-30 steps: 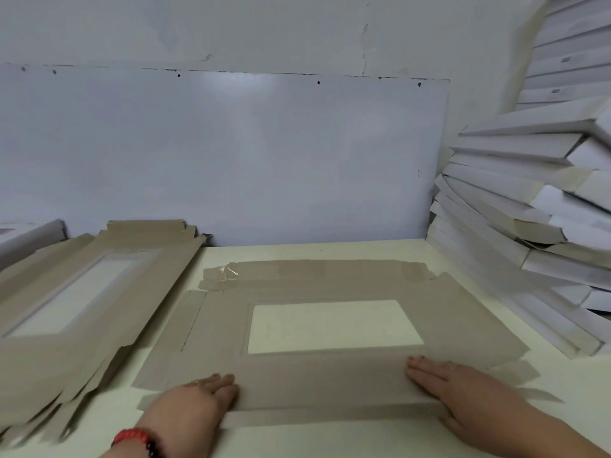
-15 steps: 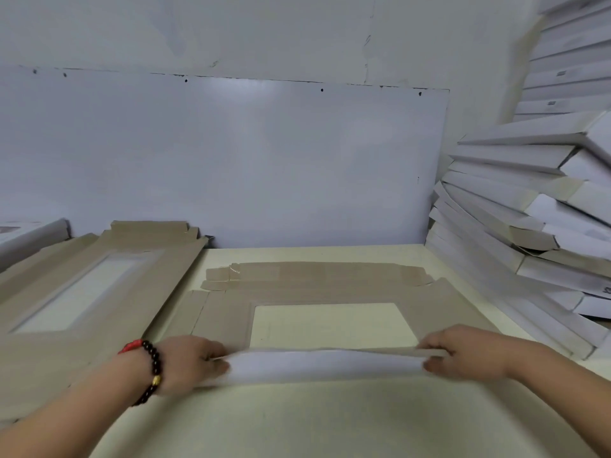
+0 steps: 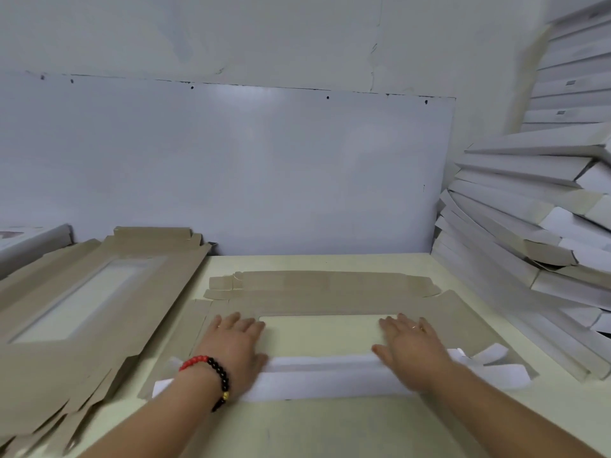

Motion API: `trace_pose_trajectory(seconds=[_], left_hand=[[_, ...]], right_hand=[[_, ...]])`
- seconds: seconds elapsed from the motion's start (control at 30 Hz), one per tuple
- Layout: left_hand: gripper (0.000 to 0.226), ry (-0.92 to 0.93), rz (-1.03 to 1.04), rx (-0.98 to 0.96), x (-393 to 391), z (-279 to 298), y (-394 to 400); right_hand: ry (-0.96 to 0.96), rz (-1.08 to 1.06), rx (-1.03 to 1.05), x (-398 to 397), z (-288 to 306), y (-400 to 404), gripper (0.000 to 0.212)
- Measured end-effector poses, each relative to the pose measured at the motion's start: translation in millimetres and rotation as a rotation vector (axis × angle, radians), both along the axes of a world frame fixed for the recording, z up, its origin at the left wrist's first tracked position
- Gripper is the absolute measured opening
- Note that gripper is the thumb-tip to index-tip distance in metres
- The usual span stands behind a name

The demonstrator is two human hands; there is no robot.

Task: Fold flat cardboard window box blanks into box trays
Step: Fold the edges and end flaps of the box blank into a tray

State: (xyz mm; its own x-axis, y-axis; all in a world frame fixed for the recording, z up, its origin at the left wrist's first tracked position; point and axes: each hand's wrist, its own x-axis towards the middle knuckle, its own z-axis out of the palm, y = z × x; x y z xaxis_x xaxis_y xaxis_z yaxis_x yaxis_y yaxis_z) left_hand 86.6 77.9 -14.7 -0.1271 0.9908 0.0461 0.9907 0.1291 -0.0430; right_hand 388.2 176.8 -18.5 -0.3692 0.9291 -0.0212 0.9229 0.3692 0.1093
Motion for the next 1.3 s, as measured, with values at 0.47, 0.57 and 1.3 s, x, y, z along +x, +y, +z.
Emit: trace_pose_trajectory(seconds=[0.47, 0.57, 1.3], left_hand=[[0.067, -0.071, -0.086, -0.070, 15, -50, 7], [0.063, -0.046, -0.047, -0.061, -29, -52, -4], [0.114, -0.056, 0.022, -0.173, -40, -1, -6]], right_hand=[[0.108, 0.286, -0.068, -35, -35, -21, 0.057], [0.073, 0.230, -0.087, 19, -36, -3, 0.056], [-0.256, -0.207, 0.132, 87, -3, 29, 0.064]])
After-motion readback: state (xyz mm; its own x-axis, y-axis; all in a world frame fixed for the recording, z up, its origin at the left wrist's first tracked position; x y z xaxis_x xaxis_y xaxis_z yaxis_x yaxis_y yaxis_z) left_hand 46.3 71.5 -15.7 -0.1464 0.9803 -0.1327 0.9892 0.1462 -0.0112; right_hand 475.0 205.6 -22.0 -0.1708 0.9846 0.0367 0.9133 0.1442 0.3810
